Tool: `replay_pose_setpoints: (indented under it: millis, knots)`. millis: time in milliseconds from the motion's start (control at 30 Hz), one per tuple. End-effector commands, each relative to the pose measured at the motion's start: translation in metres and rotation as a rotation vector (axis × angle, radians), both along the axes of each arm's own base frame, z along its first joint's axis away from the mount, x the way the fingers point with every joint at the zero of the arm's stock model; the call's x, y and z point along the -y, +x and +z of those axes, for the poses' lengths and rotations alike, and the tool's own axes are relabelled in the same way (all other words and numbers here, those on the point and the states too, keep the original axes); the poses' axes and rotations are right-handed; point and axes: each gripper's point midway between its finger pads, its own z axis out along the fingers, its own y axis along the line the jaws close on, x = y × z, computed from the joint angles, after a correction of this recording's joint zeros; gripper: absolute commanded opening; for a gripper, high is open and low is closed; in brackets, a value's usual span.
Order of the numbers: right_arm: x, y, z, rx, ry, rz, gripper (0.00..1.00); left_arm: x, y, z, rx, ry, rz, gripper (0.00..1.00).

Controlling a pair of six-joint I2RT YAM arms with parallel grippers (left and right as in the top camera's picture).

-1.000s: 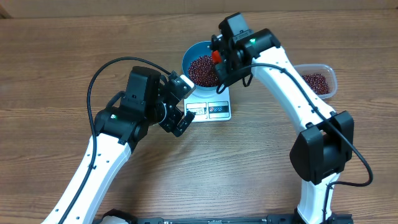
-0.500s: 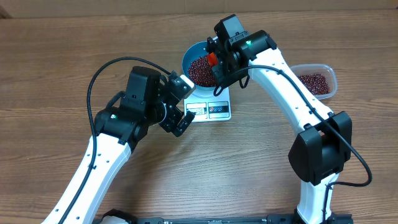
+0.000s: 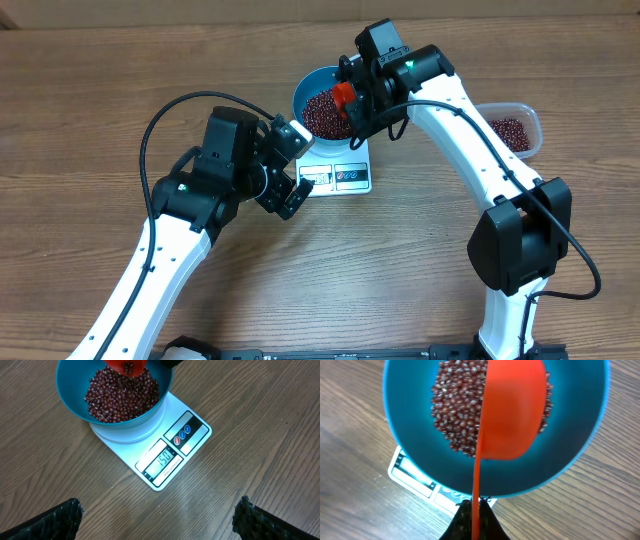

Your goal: Scoop item into bowl and weigh 150g on scale

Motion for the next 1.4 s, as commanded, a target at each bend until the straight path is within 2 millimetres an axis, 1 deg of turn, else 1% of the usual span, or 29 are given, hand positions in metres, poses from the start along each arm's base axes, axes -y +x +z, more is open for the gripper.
replay_pose_setpoints:
  millis: [0, 233, 367, 533, 800, 1033, 1133, 1367]
  knots:
    - [-0.004, 0.002, 0.034, 0.048, 0.092, 0.033, 0.04, 0.003, -0.001, -0.002, -0.007, -0.004, 0.000, 1.00]
    - [0.005, 0.003, 0.035, 0.021, 0.134, 0.013, 0.04, 0.003, -0.001, -0.002, -0.007, -0.004, 0.000, 1.00]
    - [0.007, 0.004, 0.037, 0.019, 0.146, 0.009, 0.04, 0.003, -0.001, -0.002, -0.007, -0.004, 0.000, 1.00]
    - [0.006, 0.002, 0.046, 0.021, 0.193, 0.032, 0.04, 0.003, -0.001, -0.002, -0.007, -0.004, 0.000, 1.00]
    - [0.019, -0.003, 0.078, 0.026, 0.321, 0.026, 0.04, 0.003, -0.001, -0.002, -0.007, -0.004, 0.000, 1.00]
    - [0.036, -0.019, 0.108, 0.016, 0.434, 0.050, 0.04, 0.003, -0.001, -0.002, -0.007, -0.004, 0.000, 1.00]
    - [0.045, -0.027, 0.120, 0.010, 0.474, 0.058, 0.04, 0.003, -0.001, -0.002, -0.007, -0.004, 0.000, 0.99]
    - [0.081, -0.046, 0.147, 0.012, 0.548, 0.020, 0.04, 0.003, -0.001, -0.002, -0.007, -0.004, 0.000, 0.99]
